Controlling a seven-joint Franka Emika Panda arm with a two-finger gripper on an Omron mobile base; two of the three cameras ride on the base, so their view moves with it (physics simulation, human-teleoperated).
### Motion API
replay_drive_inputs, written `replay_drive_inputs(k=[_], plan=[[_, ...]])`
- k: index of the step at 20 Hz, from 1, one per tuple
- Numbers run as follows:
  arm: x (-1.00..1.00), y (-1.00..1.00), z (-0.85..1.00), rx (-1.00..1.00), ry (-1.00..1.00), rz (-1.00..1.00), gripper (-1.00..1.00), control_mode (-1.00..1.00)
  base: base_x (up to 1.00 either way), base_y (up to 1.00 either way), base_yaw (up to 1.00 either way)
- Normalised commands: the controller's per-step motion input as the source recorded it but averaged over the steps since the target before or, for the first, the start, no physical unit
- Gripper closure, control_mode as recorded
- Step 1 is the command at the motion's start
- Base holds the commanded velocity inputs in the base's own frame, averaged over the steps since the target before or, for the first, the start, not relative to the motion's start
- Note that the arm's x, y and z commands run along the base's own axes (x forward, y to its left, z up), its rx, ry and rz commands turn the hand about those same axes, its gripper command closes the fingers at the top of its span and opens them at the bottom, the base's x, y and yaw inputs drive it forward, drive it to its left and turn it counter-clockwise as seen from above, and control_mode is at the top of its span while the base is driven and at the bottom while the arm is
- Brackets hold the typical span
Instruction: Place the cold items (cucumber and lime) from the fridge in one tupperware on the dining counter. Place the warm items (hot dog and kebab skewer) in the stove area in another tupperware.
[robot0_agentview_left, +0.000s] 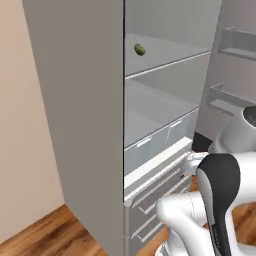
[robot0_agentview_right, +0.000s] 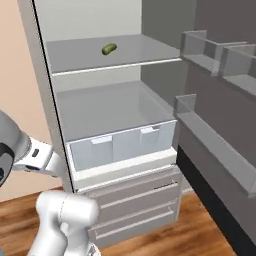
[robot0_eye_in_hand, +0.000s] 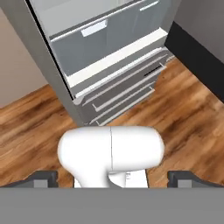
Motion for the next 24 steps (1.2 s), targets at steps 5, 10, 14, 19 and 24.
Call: replay_drive_inputs(k=[5,10,14,19,24], plan=[[0.00,0.00,0.00,0.00,0.00,0.00,-1.00,1.00,0.83,-0.45,0.65],[0.00,0.00,0.00,0.00,0.00,0.00,-1.00,1.00,0.10,-0.51,0.18],[0.00,0.00,0.00,0.00,0.00,0.00,-1.00,1.00,0.31,-0.45,0.26],[0.00,0.00,0.00,0.00,0.00,0.00,-1.00,1.00,0.33,-0.44,0.46],[0.00,0.00,0.00,0.00,0.00,0.00,-1.00,1.00,0.41,-0.27,0.33]])
